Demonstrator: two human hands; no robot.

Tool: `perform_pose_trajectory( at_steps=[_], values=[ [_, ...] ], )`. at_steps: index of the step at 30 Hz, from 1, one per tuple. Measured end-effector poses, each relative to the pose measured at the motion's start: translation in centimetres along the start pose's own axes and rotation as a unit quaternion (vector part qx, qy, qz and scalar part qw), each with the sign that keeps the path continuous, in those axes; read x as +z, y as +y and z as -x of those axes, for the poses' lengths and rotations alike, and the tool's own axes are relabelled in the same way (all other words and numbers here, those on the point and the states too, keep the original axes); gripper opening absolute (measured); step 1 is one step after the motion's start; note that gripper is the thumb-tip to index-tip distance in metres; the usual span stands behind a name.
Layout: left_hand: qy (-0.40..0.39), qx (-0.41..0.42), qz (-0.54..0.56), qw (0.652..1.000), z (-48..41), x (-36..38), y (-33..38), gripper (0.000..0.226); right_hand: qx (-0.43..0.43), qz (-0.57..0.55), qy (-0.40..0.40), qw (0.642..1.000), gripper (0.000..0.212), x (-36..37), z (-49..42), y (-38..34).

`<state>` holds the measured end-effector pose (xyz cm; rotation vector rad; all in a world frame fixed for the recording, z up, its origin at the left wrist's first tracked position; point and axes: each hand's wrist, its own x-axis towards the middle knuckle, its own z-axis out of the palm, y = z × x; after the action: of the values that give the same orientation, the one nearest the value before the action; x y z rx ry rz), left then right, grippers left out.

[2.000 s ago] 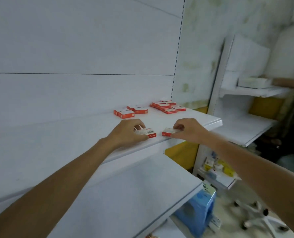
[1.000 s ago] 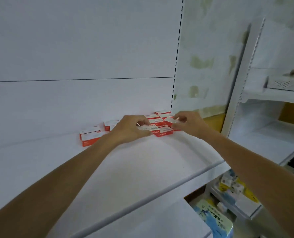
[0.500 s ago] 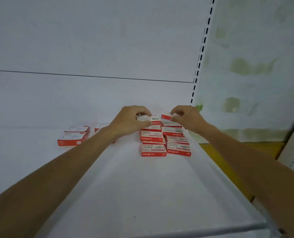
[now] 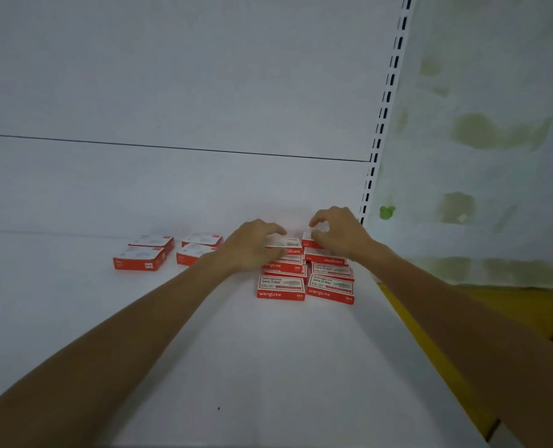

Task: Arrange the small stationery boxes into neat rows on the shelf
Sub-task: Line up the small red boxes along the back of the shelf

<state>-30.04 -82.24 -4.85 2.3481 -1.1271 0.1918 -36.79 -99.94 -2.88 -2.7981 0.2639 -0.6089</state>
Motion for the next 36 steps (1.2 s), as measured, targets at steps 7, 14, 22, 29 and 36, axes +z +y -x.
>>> perform_pose_trajectory(
  at_steps=[7,14,22,29,36],
  values=[
    [0.086,-0.053,-0.025,0.995,8.2,-7.4,-6.3,0.019,-0.128,-0.054,0.009,0.99,0.027,3.0,-1.7,-9.7],
    [0.179,-0.218,-0.099,0.954,24.7,-18.2,-15.8,0.018,-0.293,-0.14,-0.06,0.944,0.03,9.1,-1.3,-30.8],
    [0.232,-0.312,-0.134,0.912,40.4,-25.9,-21.7,0.016,-0.391,-0.172,-0.139,0.894,0.036,15.1,3.9,-49.3],
    [0.233,-0.328,-0.16,0.901,46.7,-29.3,-26.3,0.015,-0.393,-0.197,-0.149,0.886,0.035,17.8,5.0,-56.2],
    [0.237,-0.318,-0.141,0.907,47.4,-30.4,-30.2,0.015,-0.371,-0.185,-0.168,0.894,0.031,20.6,3.8,-58.2]
  ],
)
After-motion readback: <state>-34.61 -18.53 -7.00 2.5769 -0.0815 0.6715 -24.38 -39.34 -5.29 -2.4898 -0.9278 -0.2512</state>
